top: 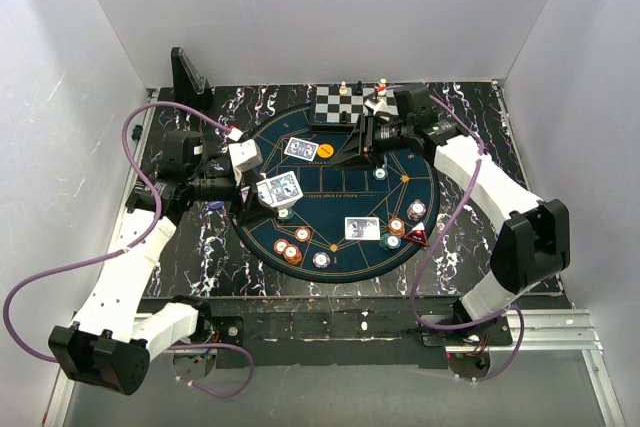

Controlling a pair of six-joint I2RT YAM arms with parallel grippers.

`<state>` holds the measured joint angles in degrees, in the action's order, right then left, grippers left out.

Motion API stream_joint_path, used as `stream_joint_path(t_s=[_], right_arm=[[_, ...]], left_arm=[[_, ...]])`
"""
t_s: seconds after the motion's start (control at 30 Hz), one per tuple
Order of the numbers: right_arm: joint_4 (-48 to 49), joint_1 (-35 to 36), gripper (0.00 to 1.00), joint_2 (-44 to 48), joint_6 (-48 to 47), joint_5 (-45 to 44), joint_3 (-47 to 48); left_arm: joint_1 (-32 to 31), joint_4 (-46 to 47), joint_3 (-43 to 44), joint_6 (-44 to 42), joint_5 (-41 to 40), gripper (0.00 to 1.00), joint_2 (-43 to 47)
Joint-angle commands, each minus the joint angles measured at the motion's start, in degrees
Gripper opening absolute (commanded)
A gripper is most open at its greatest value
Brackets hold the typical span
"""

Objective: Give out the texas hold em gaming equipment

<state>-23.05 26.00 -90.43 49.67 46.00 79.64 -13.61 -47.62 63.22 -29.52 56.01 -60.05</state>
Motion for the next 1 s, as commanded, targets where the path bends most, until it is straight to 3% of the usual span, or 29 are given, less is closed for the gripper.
stream_joint_path(t_s=[0.0,0.07,0.27,0.57,0.7,0.97], right_arm=[[-11.47,0.10,0.48,-1.85,-9.75,-8.54,0.69],[-14.38,0.19,0.61,-2.55,-12.22,-10.48,0.00],[-11.15,3.09,0.77,-0.01,-12.76,-10.49,-9.49],[-7.63,4.85,0.79,-0.10,-10.83,-8.22,-10.12],[-2.02,4.76,0.87,3.67,-7.67,-3.91,-10.03],[8.37,5.99,0.88,8.43,1.04,1.02,-5.56]], left_arm=[[0.25,0.16,0.24,-0.45,0.68,0.00,1.87],[0.25,0.16,0.41,-0.45,0.68,0.00,1.87],[0.25,0.59,0.15,-0.54,0.94,0.00,1.69],[0.25,0.59,0.32,-0.19,0.86,0.00,1.78],[0.25,0.42,0.06,-0.45,0.68,0.00,1.61],[0.25,0.51,-0.03,-0.71,0.94,0.00,1.43]])
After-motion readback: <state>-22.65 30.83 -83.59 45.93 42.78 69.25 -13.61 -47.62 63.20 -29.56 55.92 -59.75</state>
